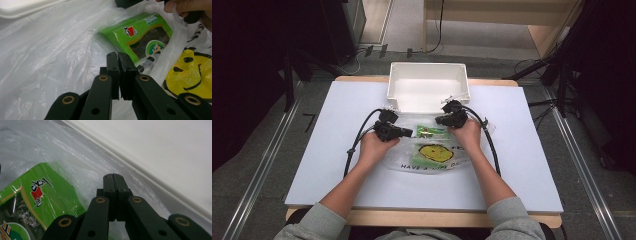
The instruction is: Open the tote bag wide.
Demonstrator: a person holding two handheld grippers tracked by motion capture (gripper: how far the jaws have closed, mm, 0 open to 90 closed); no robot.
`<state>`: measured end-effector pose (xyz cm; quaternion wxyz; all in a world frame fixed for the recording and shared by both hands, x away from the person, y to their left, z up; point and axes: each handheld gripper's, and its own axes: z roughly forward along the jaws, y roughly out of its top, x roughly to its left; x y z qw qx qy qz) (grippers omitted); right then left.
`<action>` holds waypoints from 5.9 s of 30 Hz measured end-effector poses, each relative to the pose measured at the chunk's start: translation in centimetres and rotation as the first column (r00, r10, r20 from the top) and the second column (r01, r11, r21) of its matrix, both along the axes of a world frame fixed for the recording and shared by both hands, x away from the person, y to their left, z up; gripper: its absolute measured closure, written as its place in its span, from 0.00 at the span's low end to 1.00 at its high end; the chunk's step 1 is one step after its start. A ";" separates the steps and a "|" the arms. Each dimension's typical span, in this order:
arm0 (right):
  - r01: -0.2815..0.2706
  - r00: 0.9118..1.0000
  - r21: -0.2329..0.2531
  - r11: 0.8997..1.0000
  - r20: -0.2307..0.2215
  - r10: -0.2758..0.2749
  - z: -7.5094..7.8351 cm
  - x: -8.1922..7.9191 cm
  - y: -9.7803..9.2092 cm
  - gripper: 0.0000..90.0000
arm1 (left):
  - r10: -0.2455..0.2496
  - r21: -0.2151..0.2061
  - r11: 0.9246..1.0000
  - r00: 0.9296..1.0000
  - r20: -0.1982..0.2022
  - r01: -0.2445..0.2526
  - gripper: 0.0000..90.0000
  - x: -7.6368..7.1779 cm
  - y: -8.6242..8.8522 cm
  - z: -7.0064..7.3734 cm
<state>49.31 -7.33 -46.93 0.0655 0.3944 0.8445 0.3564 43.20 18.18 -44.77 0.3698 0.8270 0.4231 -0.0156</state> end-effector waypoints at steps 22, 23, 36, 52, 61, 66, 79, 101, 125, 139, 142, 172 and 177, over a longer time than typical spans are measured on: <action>-0.010 0.999 -0.003 1.000 0.034 0.010 -0.2 -0.3 0.0 1.00 | -0.077 -0.015 0.997 0.997 -0.019 0.077 0.98 -3.0 -0.3 0.1; -0.009 0.999 -0.005 1.000 0.036 0.009 -0.2 -0.3 0.0 1.00 | -0.079 -0.017 0.997 0.997 -0.021 0.078 0.98 -3.3 -0.3 0.0; -0.016 0.999 0.005 1.000 0.051 0.016 -0.4 -0.3 -0.1 1.00 | -0.120 -0.062 0.991 0.993 -0.015 0.118 0.98 -4.9 0.2 -0.1; -0.009 0.999 -0.012 1.000 0.049 0.010 -0.2 -0.4 0.0 1.00 | -0.172 -0.032 0.985 0.985 -0.025 0.172 0.98 -7.0 0.6 -0.3; -0.012 0.999 -0.014 1.000 0.049 0.013 -0.2 -0.4 0.1 1.00 | -0.199 -0.022 0.980 0.978 -0.059 0.198 0.98 -8.2 1.0 -0.8; -0.009 0.999 -0.016 1.000 0.050 0.010 -0.2 -0.4 0.1 1.00 | -0.227 -0.015 0.974 0.971 -0.078 0.226 0.98 -9.3 1.3 -1.1; 0.002 0.999 -0.030 1.000 0.052 -0.001 -0.1 -0.4 0.4 1.00 | -0.275 0.005 0.961 0.957 -0.094 0.277 0.98 -12.1 2.0 -1.1; 0.066 0.997 -0.010 0.998 0.048 -0.065 -0.2 -0.5 0.8 1.00 | -0.254 -0.047 0.967 0.964 -0.078 0.251 0.95 -13.0 3.1 -0.4; 0.009 1.000 0.070 0.998 0.023 -0.011 2.5 -2.6 -0.2 0.91 | -0.204 -0.102 0.974 0.979 0.003 0.203 0.59 -9.8 2.7 4.5; -0.034 0.999 0.088 0.996 0.029 0.032 4.0 -4.8 -1.4 0.68 | -0.213 -0.134 0.968 0.977 0.006 0.212 0.38 -6.1 1.0 6.2; -0.034 0.999 0.098 0.995 0.025 0.031 4.1 -5.1 -1.9 0.64 | -0.215 -0.133 0.968 0.977 0.008 0.214 0.38 -5.6 0.8 6.4; -0.033 0.999 0.124 0.992 0.034 0.029 4.2 -10.0 -5.8 0.63 | -0.232 -0.035 0.971 0.965 0.121 0.238 0.95 1.3 -5.0 8.1; -0.045 0.998 0.118 0.992 0.039 0.041 4.0 -10.4 -5.8 0.64 | -0.240 -0.015 0.970 0.963 0.121 0.244 1.00 3.1 -6.4 7.2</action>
